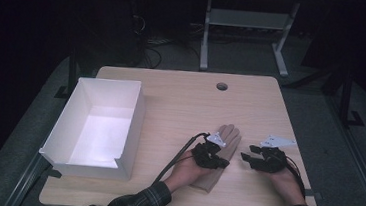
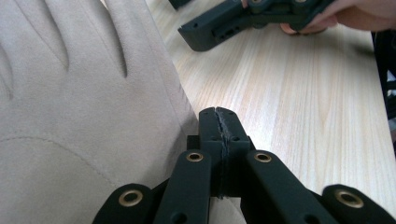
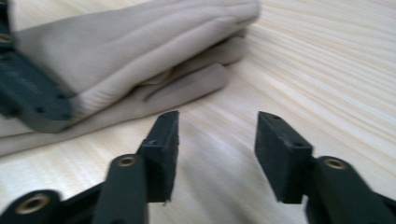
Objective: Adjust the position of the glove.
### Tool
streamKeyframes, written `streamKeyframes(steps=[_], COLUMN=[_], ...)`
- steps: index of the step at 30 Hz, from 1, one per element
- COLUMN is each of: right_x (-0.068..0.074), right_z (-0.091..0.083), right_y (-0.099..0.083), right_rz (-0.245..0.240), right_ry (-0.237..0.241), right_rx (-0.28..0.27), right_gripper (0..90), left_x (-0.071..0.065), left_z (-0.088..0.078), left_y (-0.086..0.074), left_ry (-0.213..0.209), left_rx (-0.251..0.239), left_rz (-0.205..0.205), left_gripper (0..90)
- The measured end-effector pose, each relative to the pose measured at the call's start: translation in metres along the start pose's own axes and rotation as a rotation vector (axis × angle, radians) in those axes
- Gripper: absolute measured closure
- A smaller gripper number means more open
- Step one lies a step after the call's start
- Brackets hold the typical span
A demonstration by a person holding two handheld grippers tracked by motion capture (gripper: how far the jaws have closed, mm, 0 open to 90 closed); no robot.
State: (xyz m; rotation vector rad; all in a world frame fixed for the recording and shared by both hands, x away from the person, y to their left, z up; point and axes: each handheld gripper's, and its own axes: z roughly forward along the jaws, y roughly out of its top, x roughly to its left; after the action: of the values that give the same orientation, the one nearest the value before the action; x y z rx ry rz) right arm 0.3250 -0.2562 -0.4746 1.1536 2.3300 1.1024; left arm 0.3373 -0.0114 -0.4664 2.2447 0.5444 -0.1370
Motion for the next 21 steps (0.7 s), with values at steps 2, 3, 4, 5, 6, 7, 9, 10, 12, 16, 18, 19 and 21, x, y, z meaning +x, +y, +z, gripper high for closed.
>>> streamKeyframes(steps=[2,3,4,5,6,7,9,10,12,16,18,19,21], right_x=[-0.003,-0.005,-0.006,-0.006,-0.007,-0.008,-0.008,-0.009,-0.01,-0.01,-0.009,-0.009,-0.009], right_z=[0.001,0.002,0.003,0.004,0.003,0.003,0.002,0.002,0.001,0.002,0.002,0.002,0.002], right_y=[-0.002,-0.003,-0.004,-0.005,-0.005,-0.006,-0.006,-0.007,-0.007,-0.007,-0.007,-0.007,-0.007], right_rz=[0.009,0.012,0.016,0.021,0.02,0.025,0.026,0.033,0.039,0.038,0.039,0.037,0.034], right_ry=[-0.028,-0.032,-0.041,-0.054,-0.058,-0.064,-0.071,-0.069,-0.069,-0.067,-0.064,-0.063,-0.062], right_rx=[0.003,0.005,0.011,0.014,0.011,0.01,0.011,0.014,0.016,0.022,0.023,0.025,0.025], right_gripper=[42.0,40.7,38.7,36.8,36.6,36.3,35.1,34.6,33.4,31.5,30.0,29.3,28.8], left_x=[0.001,0.002,0.003,0.003,0.004,0.004,0.004,0.004,0.005,0.007,0.007,0.007,0.008], left_z=[-0.002,-0.003,-0.006,-0.007,-0.01,-0.012,-0.017,-0.02,-0.024,-0.033,-0.038,-0.04,-0.046], left_y=[-0.002,-0.004,-0.005,-0.007,-0.008,-0.01,-0.013,-0.014,-0.018,-0.025,-0.028,-0.03,-0.033], left_ry=[-0.011,-0.014,-0.019,-0.02,-0.018,-0.019,-0.021,-0.019,-0.021,-0.019,-0.013,-0.01,-0.003], left_rx=[-0.004,-0.005,-0.001,0.001,0.007,0.011,0.022,0.028,0.029,0.04,0.05,0.052,0.064], left_rz=[-0.014,-0.018,-0.023,-0.026,-0.023,-0.026,-0.026,-0.022,-0.025,-0.02,-0.012,-0.014,-0.006], left_gripper=[89.5,89.5,89.5,89.5,89.5,89.5,89.5,89.5,89.5,89.5,89.5,89.4,89.4])
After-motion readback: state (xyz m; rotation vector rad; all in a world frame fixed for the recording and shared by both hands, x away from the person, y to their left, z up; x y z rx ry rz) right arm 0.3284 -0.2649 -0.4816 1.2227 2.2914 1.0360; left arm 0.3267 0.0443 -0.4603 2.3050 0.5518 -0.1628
